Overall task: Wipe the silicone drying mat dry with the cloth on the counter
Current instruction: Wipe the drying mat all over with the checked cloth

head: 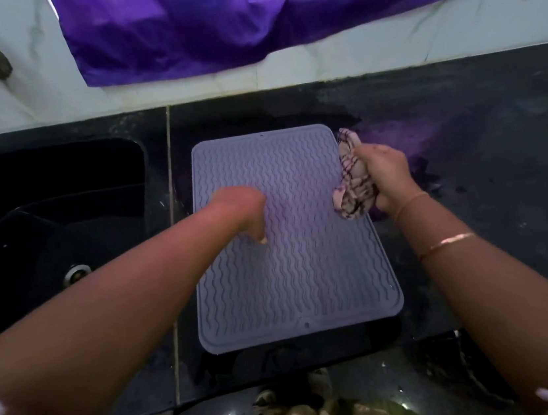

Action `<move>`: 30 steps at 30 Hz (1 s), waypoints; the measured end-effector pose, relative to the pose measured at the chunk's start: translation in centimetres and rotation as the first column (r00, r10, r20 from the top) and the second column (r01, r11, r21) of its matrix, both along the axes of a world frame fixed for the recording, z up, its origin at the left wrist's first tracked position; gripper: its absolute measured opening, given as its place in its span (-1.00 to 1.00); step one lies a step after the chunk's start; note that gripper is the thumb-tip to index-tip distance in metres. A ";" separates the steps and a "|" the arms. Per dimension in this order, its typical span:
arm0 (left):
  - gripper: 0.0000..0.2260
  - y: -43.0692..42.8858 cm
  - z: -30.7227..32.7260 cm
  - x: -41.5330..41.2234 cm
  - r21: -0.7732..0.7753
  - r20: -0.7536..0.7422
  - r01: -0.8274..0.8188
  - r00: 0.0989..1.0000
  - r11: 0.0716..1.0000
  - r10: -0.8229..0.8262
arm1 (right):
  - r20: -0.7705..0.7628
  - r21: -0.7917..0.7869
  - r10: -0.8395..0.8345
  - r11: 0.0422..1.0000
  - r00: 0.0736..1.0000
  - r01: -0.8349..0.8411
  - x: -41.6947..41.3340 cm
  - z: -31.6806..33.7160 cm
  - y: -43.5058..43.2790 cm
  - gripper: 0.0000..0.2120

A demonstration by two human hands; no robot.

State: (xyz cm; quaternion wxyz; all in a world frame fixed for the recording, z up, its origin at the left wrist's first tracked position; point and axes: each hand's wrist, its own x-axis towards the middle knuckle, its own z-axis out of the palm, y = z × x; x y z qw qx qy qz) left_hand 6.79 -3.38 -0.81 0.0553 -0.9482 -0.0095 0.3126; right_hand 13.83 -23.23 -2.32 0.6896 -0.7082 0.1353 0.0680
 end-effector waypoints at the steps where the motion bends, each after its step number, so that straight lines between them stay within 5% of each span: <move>1: -0.30 0.0 0.0 0.7 -0.001 0.062 0.013 0.998 1.000 -0.013 | 0.007 0.001 0.002 1.000 1.000 -0.002 1.4 0.3 0.5 -0.93; 5: 0.01 -0.2 -0.8 2.9 0.011 0.101 0.034 0.994 0.999 -0.035 | 0.100 -0.119 0.064 0.992 0.993 -0.052 7.2 0.6 3.6 -0.84; 9: 0.08 0.2 -1.9 4.7 0.075 -0.008 0.023 1.000 0.997 -0.023 | 0.274 -0.461 0.249 0.882 0.929 -0.100 10.0 0.0 7.5 -0.72; 10: 0.10 0.4 -2.0 5.0 0.096 -0.037 0.029 0.999 0.995 -0.025 | 0.278 -0.590 0.351 0.797 0.894 -0.129 10.2 -0.8 8.4 -0.67; 12: 0.14 0.4 -2.3 5.4 0.137 -0.056 0.053 0.997 0.989 -0.045 | 0.108 -0.878 0.624 0.425 0.774 -0.220 9.8 -2.9 10.1 -0.55; 14: 0.14 0.2 -2.6 5.7 0.159 -0.067 0.073 0.996 0.985 -0.063 | -0.105 -0.970 0.747 0.068 0.657 -0.232 9.0 -4.8 11.4 -0.53; 15: 0.14 0.2 -2.7 5.9 0.167 -0.073 0.086 0.995 0.982 -0.074 | -0.139 -0.975 0.746 0.011 0.651 -0.221 8.8 -5.2 11.8 -0.57; 20: 0.16 0.3 -2.4 6.6 0.189 -0.096 0.110 0.991 0.976 -0.093 | -0.103 -0.985 0.717 0.022 0.690 -0.170 10.6 -5.1 10.6 -0.63; 25: 0.18 0.5 -2.5 6.7 0.197 -0.098 0.130 0.989 0.972 -0.113 | -0.115 -0.977 0.526 0.093 0.843 -0.192 12.8 -5.1 7.2 -0.64; 30: 0.19 0.7 -2.8 6.7 0.192 -0.087 0.132 0.989 0.972 -0.117 | -0.121 -0.948 0.302 0.247 0.946 -0.200 13.2 -4.9 6.7 -0.59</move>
